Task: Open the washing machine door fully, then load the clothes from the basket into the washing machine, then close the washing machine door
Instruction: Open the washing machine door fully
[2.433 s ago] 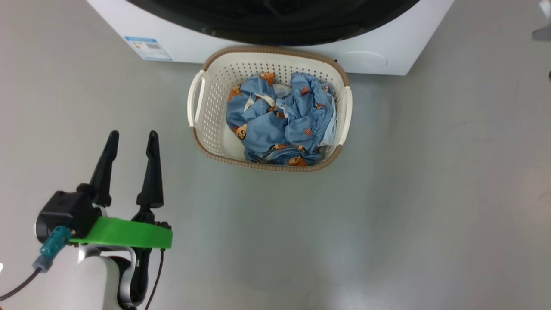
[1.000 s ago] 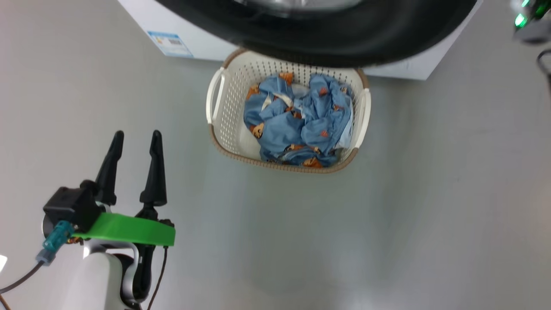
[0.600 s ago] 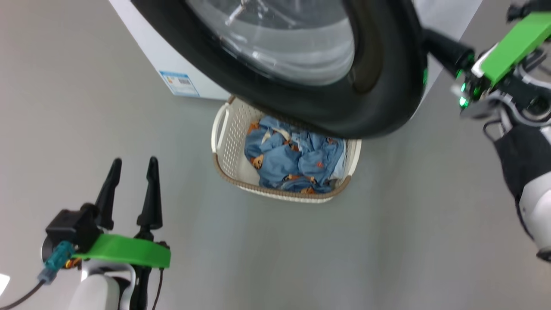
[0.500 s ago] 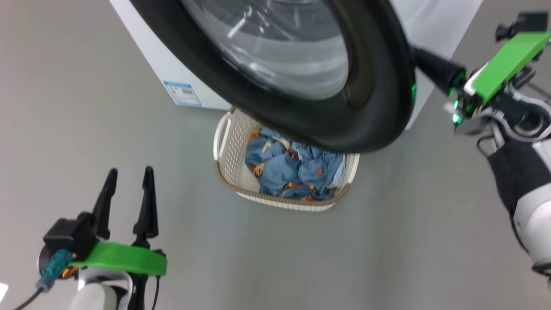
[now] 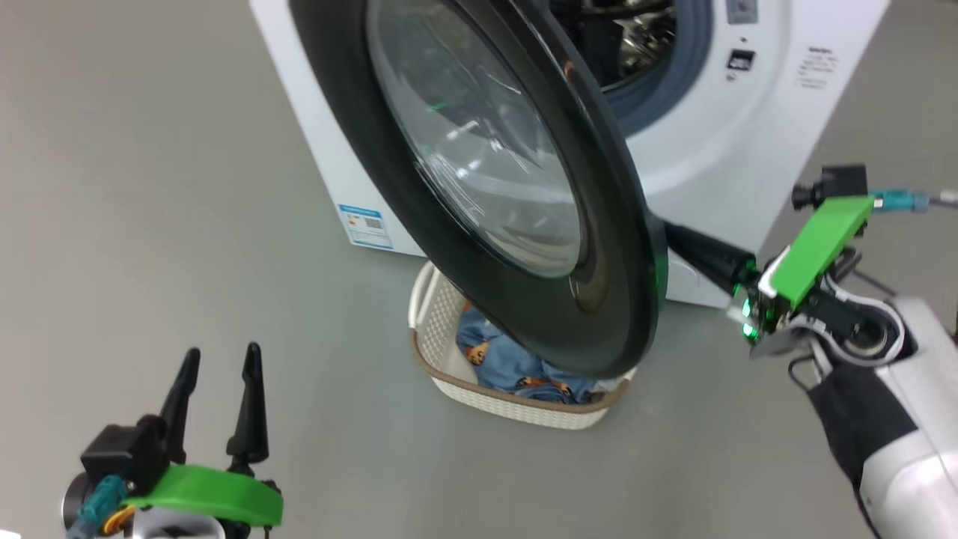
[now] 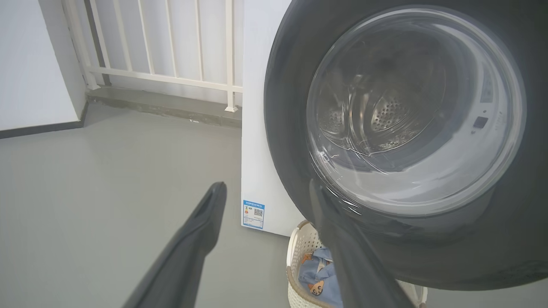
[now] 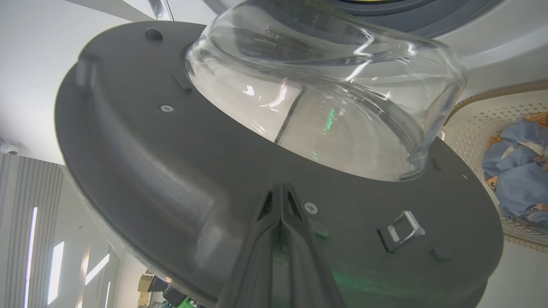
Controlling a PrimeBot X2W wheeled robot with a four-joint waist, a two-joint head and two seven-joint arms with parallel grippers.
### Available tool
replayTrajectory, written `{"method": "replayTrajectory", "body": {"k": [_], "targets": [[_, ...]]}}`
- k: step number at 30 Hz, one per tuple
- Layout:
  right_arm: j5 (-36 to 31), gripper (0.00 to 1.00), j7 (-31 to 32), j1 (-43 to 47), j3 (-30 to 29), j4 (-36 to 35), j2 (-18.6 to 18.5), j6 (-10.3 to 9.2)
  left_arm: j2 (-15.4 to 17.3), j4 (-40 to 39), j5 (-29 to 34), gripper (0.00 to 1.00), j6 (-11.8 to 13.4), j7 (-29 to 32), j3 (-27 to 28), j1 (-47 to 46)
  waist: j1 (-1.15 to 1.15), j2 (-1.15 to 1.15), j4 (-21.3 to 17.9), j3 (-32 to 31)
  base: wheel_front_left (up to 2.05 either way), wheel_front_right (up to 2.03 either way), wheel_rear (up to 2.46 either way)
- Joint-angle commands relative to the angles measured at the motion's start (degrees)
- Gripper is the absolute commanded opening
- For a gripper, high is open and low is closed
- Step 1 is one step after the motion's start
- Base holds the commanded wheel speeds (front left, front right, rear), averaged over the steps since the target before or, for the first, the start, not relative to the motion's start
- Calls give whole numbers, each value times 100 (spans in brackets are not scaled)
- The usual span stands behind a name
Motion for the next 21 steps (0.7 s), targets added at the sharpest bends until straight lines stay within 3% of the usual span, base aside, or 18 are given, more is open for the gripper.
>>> {"method": "replayTrajectory", "body": {"k": [1, 21], "targets": [[123, 0, -21, 179, 70, -302, 151, 10, 145, -80, 80, 100, -9, -36, 207, 17, 0, 0, 280, -244, 0, 0, 0], [304, 0, 158, 1348, 218, -1184, 607, 10, 300, 66, 71, 100, -2, 44, 46, 134, 0, 0, 1160, -576, 0, 0, 0]]}}
